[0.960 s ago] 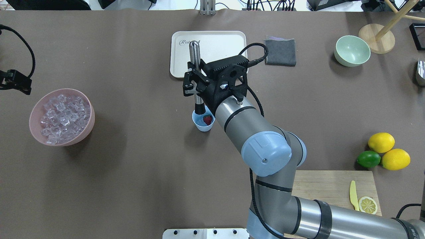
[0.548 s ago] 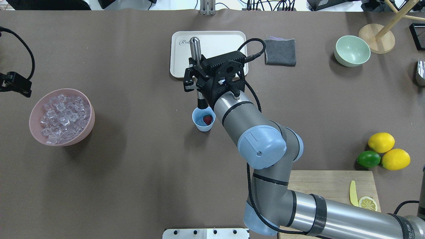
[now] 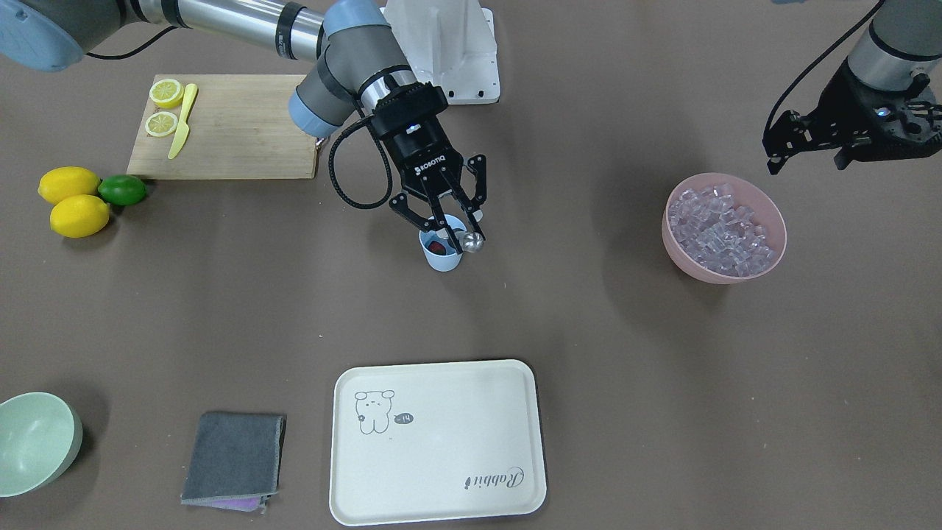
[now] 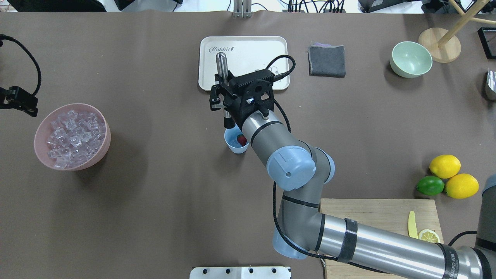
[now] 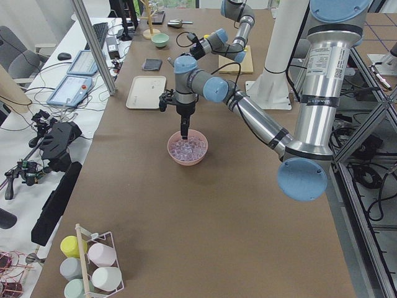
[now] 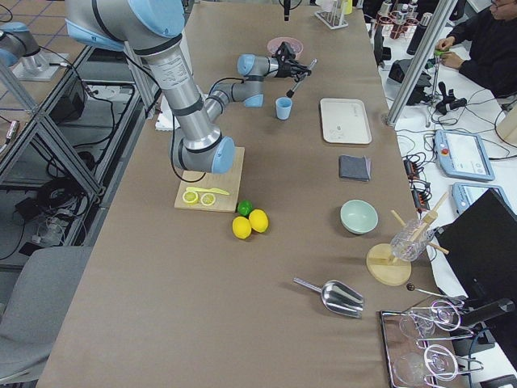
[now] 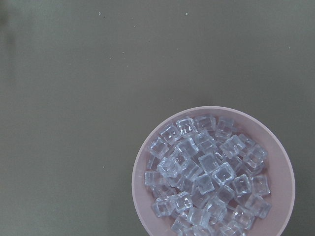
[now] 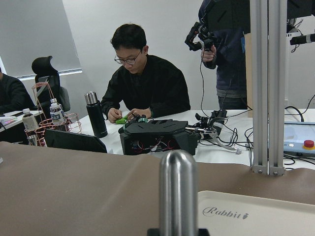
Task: Mash ice and strawberries in cup
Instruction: 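Push the muddler down into the cup and mash with the right gripper, then lift the muddler out of the cup and carry it back with the right gripper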
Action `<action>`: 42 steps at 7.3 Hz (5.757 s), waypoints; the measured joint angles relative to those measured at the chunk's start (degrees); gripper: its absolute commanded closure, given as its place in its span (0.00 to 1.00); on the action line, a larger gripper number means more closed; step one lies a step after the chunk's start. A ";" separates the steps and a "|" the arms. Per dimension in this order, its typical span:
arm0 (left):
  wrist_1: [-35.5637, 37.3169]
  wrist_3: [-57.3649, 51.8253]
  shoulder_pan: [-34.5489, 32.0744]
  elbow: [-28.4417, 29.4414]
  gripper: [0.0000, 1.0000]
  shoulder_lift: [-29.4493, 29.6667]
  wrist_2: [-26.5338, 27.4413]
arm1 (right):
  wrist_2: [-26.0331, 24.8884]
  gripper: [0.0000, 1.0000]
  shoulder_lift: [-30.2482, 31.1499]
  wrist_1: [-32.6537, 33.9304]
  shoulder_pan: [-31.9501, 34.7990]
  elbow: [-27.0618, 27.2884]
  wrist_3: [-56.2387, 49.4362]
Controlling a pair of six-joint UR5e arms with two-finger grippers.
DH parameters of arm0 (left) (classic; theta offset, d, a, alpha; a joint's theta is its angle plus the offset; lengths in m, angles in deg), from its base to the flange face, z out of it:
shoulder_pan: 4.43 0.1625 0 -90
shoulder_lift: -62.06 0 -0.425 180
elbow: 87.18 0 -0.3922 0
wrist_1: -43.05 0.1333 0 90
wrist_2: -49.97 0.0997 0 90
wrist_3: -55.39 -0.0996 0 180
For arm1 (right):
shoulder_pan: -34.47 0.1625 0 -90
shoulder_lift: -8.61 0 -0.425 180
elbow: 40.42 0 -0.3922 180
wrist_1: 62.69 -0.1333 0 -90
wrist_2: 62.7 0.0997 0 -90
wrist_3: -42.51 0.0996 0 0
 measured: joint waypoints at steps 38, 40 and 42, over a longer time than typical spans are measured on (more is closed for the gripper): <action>0.25 2.38 -2.41 -2.65 0.02 -0.96 0.22 | 15.92 1.00 7.02 13.32 7.14 13.71 1.19; 0.20 2.37 -3.81 -3.00 0.02 -0.97 0.19 | 27.45 1.00 13.35 22.85 13.43 18.92 4.02; 0.19 2.43 -4.47 -4.12 0.02 -1.37 0.05 | 39.10 1.00 20.99 27.55 19.78 20.22 6.83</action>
